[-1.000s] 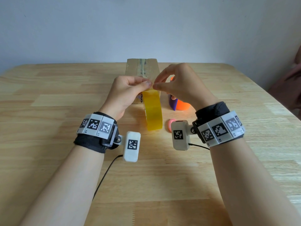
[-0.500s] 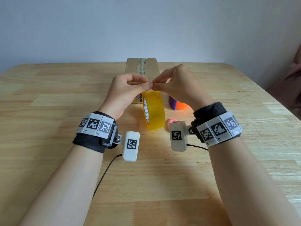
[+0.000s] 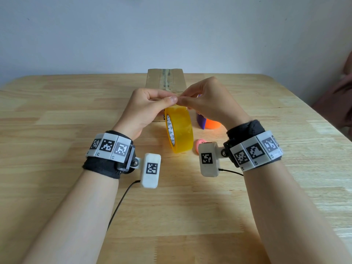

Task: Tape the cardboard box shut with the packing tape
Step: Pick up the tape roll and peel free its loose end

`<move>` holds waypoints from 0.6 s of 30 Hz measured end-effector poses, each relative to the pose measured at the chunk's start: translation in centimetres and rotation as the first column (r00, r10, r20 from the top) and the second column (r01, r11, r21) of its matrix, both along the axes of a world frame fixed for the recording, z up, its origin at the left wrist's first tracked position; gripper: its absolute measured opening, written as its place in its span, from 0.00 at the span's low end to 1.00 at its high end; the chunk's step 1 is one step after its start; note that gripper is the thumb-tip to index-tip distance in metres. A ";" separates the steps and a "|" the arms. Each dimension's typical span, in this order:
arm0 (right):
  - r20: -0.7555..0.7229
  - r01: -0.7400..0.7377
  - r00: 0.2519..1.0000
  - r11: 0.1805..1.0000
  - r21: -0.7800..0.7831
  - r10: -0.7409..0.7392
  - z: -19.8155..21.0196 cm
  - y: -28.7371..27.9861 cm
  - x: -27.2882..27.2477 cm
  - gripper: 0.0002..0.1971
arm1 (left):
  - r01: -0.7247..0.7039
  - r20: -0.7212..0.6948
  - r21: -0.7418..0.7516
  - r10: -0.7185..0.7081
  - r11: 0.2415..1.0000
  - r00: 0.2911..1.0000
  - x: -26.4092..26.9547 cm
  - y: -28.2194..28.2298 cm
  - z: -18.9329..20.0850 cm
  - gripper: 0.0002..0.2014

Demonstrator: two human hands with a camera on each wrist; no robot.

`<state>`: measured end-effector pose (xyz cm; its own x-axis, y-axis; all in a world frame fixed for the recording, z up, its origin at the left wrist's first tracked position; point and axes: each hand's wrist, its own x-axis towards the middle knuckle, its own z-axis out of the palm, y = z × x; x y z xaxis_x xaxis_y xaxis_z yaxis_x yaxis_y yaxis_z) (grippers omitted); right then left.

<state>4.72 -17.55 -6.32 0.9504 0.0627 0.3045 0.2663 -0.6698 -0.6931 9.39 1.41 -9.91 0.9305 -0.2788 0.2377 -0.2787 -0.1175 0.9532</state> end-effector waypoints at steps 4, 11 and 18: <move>-0.006 0.017 1.000 1.000 -0.008 -0.017 0.0 0.1 0.0 0.09 | 0.063 -0.083 -0.035 -0.066 0.997 0.994 -0.4 0.3 0.4 0.08; -0.040 0.050 0.998 0.999 -0.001 -0.050 0.2 0.4 -0.1 0.12 | 0.052 -0.129 -0.054 -0.059 0.997 0.990 -0.3 0.2 0.2 0.11; -0.031 0.076 0.997 0.997 -0.014 -0.076 0.3 0.5 0.0 0.10 | 0.002 -0.132 -0.090 -0.014 0.996 0.991 0.0 -0.1 -0.2 0.03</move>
